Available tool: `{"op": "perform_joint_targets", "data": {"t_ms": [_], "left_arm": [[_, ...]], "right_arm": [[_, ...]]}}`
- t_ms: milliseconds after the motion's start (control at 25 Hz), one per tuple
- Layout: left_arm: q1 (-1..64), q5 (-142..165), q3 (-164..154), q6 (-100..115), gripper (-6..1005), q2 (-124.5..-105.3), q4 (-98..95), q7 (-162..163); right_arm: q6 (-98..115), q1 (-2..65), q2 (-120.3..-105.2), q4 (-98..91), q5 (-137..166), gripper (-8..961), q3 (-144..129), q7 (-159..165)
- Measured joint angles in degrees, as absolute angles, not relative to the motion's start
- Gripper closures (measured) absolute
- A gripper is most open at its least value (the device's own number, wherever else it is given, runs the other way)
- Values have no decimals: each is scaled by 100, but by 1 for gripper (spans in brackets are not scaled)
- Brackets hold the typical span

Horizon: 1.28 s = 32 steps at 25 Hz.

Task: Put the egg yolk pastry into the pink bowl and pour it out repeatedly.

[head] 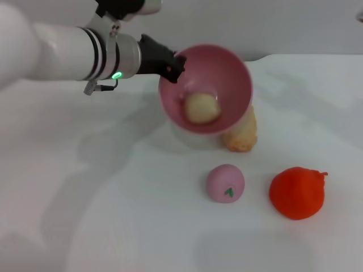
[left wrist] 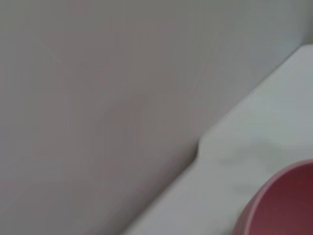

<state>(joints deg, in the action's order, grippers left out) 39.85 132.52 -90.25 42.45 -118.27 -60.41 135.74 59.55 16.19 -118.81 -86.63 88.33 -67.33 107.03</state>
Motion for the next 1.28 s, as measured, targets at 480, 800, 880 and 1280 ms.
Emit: {"op": "perform_joint_targets", "data": {"t_ms": [480,800,880,1280], "left_arm": [[3070,12949,-12221,-544,955,-11819,-6202,12782],[3065,13230,-13388,-2217,955,-11828,-5719,12728],[3079,13239,-13529,-2489,955,-11831,-5621,12727],[2910,13378,-13765,-3938,956,-11829,-5365,12660]], "right_arm": [[8983,987,-11895,-5204,4094,426,-5195,6947],[9734,914,-11880,-4337,3932,429,-4366,6758],[9777,903,-11879,-4326,3944,430,-4325,6757],[10047,926,-11874,-4314,3941,435,-4315,6785]]}}
